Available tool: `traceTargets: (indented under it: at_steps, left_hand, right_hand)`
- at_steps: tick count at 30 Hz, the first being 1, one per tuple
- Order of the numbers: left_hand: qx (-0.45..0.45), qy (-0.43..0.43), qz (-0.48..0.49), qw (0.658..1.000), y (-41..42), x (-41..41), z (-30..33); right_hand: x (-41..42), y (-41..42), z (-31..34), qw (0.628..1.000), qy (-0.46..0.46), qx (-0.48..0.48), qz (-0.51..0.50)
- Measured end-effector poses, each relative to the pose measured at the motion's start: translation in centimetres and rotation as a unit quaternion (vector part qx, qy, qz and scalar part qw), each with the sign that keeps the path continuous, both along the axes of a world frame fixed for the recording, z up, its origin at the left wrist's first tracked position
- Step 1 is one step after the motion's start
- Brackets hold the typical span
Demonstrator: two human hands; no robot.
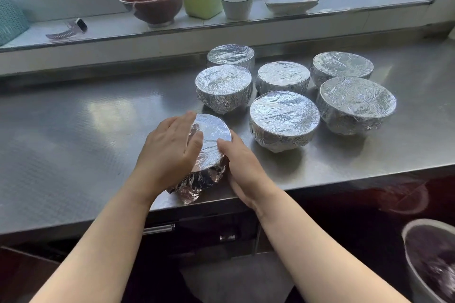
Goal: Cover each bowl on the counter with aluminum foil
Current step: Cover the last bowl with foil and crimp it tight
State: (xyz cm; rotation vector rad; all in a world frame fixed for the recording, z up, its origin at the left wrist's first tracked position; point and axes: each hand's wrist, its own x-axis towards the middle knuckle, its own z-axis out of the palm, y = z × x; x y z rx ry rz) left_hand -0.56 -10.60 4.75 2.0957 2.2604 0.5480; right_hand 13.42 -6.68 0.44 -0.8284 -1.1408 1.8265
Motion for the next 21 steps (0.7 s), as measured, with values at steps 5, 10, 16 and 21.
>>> traceTargets:
  at_steps: [5,10,16,21]
  left_hand:
    - [-0.003,-0.005,0.005,1.000,-0.2,0.2,0.3]
    - [-0.026,-0.007,0.028,0.999,-0.5,1.0,0.7]
    - [-0.038,-0.003,0.051,0.998,-0.6,1.6,0.9]
    - [-0.025,0.003,0.078,0.997,-0.4,2.1,0.5]
  right_hand:
    - [0.6,0.3,0.1,0.999,-0.001,-0.010,0.035]
    - [0.9,0.1,0.4,0.999,-0.004,0.015,0.036]
    - [2.0,-1.6,0.2,0.993,-0.068,0.068,-0.065]
    - [3.3,-5.2,0.8,0.938,-0.073,0.257,-0.222]
